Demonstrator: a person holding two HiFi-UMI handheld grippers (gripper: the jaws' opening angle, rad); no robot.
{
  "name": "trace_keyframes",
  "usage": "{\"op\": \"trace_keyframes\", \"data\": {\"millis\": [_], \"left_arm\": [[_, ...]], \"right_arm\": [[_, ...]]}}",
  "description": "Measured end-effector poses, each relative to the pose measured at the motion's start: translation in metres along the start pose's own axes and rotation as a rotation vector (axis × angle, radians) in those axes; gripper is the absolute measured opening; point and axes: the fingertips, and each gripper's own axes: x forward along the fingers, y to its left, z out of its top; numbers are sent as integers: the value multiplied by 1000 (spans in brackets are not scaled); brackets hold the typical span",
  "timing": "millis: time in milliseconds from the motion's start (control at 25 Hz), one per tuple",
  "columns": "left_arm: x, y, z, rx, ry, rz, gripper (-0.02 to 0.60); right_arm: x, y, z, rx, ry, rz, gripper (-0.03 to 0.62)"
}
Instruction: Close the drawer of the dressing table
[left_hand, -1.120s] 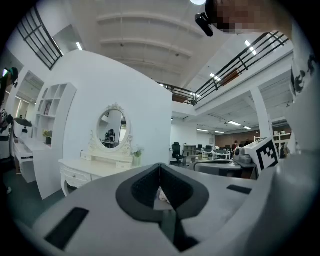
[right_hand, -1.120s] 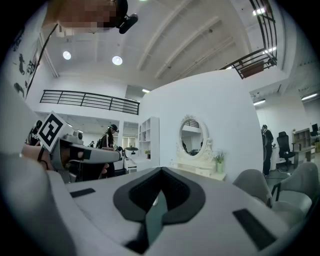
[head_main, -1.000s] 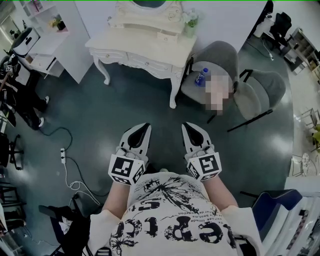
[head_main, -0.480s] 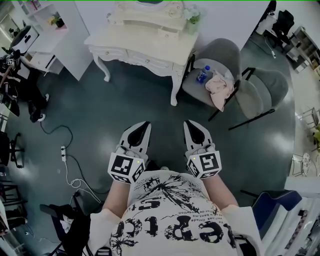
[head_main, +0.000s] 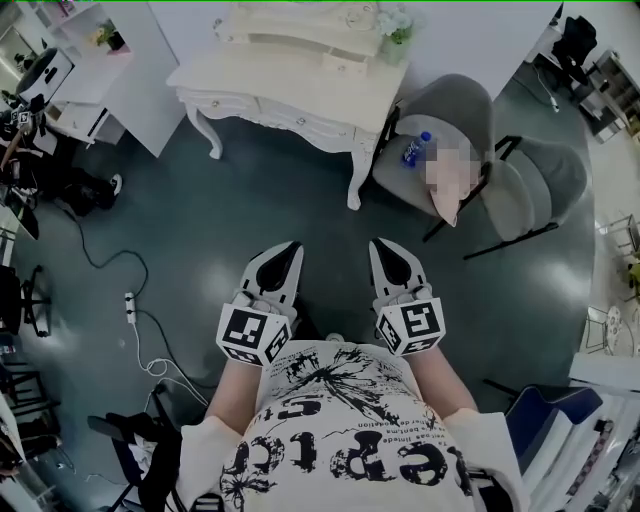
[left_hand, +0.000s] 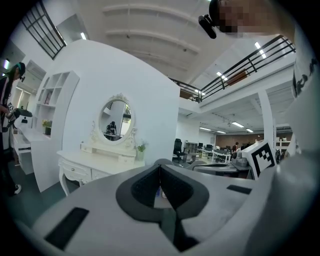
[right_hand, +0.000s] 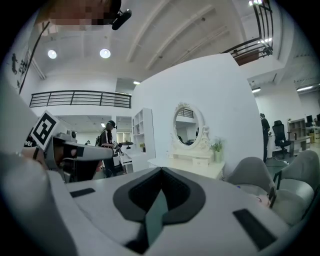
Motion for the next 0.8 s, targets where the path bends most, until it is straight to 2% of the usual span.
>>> {"op": "trace_keyframes", "data": {"millis": [200, 400, 800], "left_arm": [[28, 57, 7, -14, 9, -12, 20], [68, 133, 27, -31, -10, -47, 20], [134, 260, 69, -6, -14, -124, 20]], "right_arm": [[62, -3, 3, 4, 25, -24, 17], [135, -2, 15, -10, 36, -64, 17], [271, -3, 47, -20, 16, -145, 17]]}}
